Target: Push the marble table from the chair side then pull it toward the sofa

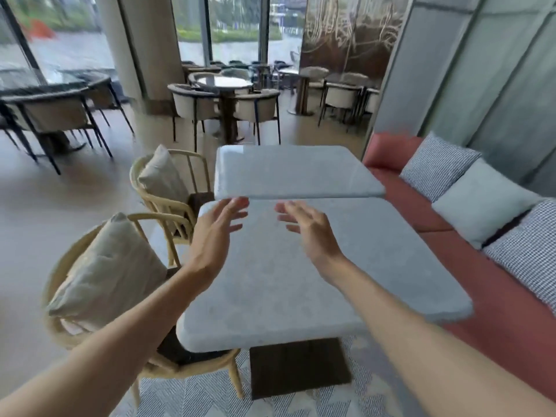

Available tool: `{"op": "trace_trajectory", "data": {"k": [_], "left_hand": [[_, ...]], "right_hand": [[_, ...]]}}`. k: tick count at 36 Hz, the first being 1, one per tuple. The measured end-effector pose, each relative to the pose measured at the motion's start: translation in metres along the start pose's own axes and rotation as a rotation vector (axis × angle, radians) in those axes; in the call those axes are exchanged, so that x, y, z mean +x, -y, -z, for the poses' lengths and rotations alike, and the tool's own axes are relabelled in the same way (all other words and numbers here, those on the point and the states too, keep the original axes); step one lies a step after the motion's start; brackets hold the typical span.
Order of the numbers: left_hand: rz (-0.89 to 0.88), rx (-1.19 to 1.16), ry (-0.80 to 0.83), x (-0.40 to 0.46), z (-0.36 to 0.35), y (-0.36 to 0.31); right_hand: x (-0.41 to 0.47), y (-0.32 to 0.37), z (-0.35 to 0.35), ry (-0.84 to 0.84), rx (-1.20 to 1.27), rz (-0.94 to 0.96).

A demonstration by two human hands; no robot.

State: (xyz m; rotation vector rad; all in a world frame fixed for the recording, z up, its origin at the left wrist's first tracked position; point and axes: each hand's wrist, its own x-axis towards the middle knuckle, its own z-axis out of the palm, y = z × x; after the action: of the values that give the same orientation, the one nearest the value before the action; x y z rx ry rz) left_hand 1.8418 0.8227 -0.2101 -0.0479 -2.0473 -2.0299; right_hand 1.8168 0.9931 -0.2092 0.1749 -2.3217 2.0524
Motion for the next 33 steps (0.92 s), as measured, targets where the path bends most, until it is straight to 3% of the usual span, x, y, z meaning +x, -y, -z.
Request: {"op": "trace_trajectory", "data": {"k": [7, 14, 21, 33], "left_hand": [[-0.023, 0.000, -0.014, 0.013, -0.071, -0.063], [-0.054, -0.082, 0.047, 0.051, -0.158, -0.084], [-0.121, -0.125, 0.170, 0.125, -0.244, -0.057], [0.030, -0.164, 0.187, 0.229, -0.406, 0.013]], "right_hand": [[0.018, 0.061, 0.071, 0.001, 0.002, 0.021], [0.062, 0.089, 0.149, -0.068, 0.027, 0.091], [0.130, 0.069, 0.231, -0.161, 0.037, 0.118], [0.227, 0.004, 0.392, -0.346, 0.069, -0.057]]}}
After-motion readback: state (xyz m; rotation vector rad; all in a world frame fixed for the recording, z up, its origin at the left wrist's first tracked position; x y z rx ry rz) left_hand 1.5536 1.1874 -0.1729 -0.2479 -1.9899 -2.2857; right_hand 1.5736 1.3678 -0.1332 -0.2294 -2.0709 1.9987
